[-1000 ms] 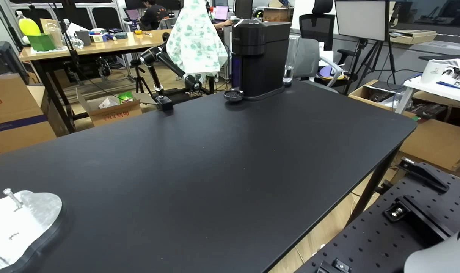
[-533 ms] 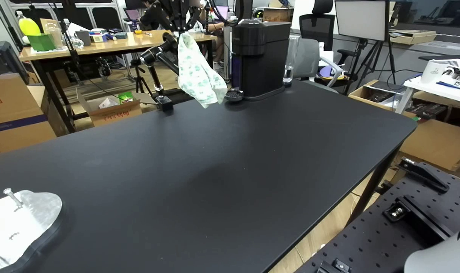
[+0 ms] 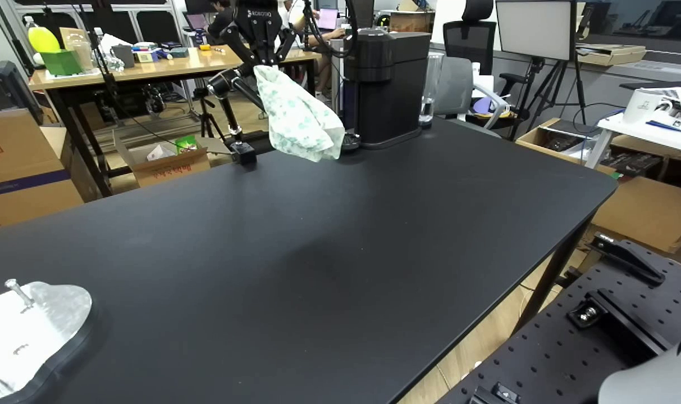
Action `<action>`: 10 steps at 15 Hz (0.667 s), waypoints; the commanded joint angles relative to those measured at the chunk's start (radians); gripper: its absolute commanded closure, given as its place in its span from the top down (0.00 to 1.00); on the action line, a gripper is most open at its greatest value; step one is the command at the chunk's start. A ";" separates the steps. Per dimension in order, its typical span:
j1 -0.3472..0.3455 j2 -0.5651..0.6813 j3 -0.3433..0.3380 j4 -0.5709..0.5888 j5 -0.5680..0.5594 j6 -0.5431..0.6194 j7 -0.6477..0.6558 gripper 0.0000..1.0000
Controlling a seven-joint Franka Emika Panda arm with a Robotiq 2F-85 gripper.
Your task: Hang the cloth on the stand
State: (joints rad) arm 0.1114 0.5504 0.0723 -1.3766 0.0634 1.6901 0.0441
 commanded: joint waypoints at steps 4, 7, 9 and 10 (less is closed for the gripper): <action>0.005 -0.014 -0.004 -0.013 -0.011 0.008 0.013 0.54; 0.007 -0.015 -0.006 -0.016 -0.020 0.031 0.013 0.74; 0.008 -0.016 -0.007 -0.019 -0.026 0.058 0.009 0.88; 0.009 -0.016 -0.007 -0.022 -0.031 0.074 0.004 0.94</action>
State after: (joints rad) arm 0.1122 0.5504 0.0720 -1.3799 0.0548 1.7305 0.0430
